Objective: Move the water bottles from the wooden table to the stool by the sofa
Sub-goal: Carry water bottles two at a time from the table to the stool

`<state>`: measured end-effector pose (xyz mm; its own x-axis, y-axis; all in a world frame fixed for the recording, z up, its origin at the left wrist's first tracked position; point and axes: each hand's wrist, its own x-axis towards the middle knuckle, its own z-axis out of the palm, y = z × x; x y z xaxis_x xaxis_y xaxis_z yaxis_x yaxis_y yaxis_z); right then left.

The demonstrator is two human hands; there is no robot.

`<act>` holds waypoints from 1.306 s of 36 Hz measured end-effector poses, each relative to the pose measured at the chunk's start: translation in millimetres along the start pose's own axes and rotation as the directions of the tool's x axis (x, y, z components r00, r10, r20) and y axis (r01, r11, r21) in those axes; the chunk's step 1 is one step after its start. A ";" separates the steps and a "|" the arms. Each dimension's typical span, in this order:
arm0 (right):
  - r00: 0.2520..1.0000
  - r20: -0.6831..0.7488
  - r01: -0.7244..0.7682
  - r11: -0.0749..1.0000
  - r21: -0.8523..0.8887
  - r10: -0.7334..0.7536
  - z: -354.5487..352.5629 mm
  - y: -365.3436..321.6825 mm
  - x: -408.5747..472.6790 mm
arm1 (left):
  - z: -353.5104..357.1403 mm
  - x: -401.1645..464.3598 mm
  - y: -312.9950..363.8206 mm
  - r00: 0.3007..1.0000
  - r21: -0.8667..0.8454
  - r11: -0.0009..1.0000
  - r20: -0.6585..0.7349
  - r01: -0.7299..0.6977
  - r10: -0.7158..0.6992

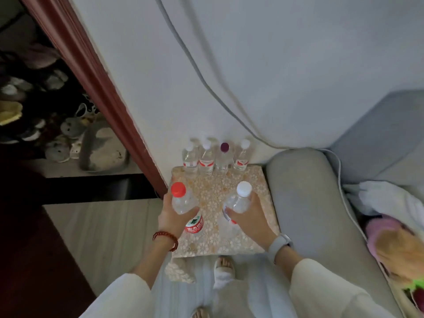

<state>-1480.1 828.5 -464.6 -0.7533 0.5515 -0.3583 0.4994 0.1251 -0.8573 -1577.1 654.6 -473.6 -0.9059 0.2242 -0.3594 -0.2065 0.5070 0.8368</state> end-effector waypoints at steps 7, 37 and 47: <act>1.000 0.015 -0.012 0.999 -0.029 0.013 34.4 24.9 107.6 | 45.8 97.4 -20.5 0.988 0.040 0.995 -0.129 0.087 -0.081; 0.992 -0.113 -0.047 0.997 0.064 0.055 112.0 17.9 180.7 | 62.2 190.3 -29.5 0.996 -0.193 0.979 0.069 0.061 -0.049; 0.994 -0.027 -0.106 0.993 0.051 0.108 104.8 18.8 191.0 | 66.8 196.3 -30.7 0.997 -0.143 0.989 0.075 0.025 -0.015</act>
<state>-1659.4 849.8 -587.9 -0.6835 0.5836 -0.4385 0.5540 0.0235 -0.8322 -1724.0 738.6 -597.4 -0.8724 0.2786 -0.4017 -0.2800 0.3887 0.8778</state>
